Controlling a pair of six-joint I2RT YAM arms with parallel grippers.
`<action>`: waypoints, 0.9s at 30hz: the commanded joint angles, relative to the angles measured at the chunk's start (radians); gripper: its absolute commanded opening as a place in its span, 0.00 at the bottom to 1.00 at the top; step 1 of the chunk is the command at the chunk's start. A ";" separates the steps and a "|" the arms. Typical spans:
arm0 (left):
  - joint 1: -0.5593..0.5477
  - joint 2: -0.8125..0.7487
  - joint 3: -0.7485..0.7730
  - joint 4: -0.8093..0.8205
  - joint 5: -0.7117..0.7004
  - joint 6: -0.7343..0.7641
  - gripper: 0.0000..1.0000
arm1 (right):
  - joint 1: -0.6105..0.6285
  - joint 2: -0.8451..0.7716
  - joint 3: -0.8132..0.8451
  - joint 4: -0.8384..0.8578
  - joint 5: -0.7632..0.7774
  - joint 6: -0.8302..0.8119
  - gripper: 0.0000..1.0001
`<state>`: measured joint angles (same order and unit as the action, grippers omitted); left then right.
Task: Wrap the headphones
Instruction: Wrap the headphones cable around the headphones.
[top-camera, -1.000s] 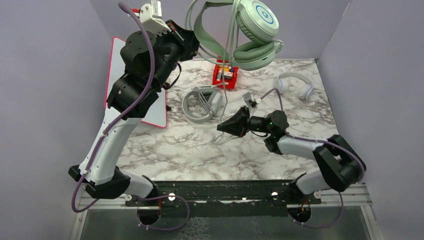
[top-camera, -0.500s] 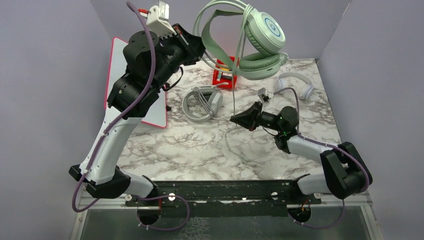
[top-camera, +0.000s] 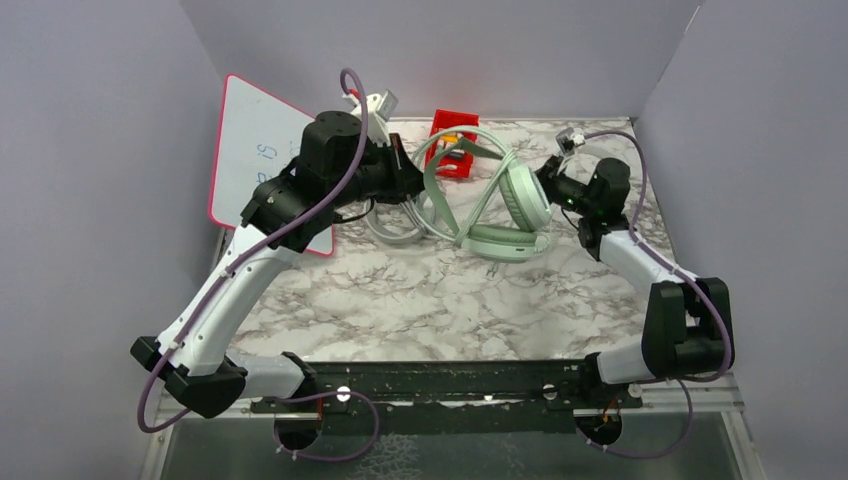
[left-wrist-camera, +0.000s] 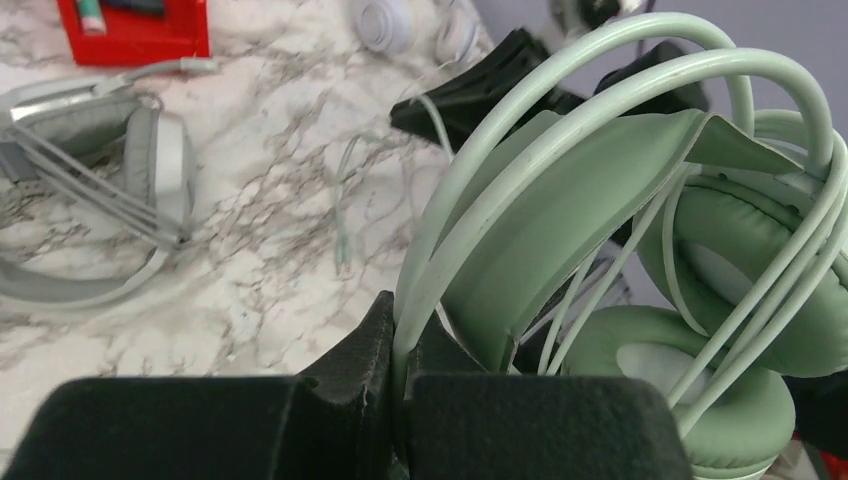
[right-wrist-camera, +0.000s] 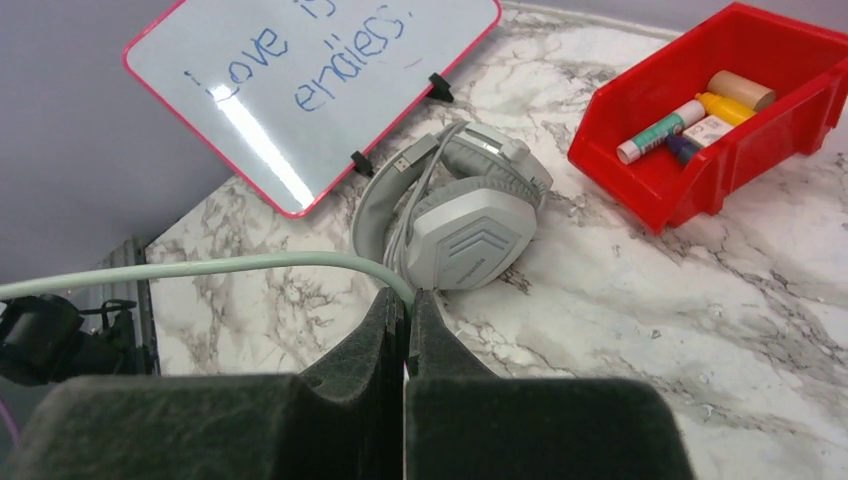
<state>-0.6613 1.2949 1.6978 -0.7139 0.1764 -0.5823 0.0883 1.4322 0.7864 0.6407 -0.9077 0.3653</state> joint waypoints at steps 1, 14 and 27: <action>-0.003 -0.087 -0.079 -0.023 0.014 0.067 0.00 | -0.005 -0.046 0.054 -0.252 0.005 -0.111 0.00; -0.006 -0.060 -0.250 -0.008 -0.200 0.518 0.00 | -0.003 -0.059 0.325 -0.764 -0.113 -0.326 0.00; -0.018 -0.028 -0.303 0.145 -0.391 0.698 0.00 | 0.015 -0.080 0.411 -0.841 -0.194 -0.240 0.00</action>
<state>-0.6674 1.2720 1.4002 -0.6754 -0.1371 0.0723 0.0917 1.3796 1.1202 -0.1532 -1.0435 0.0902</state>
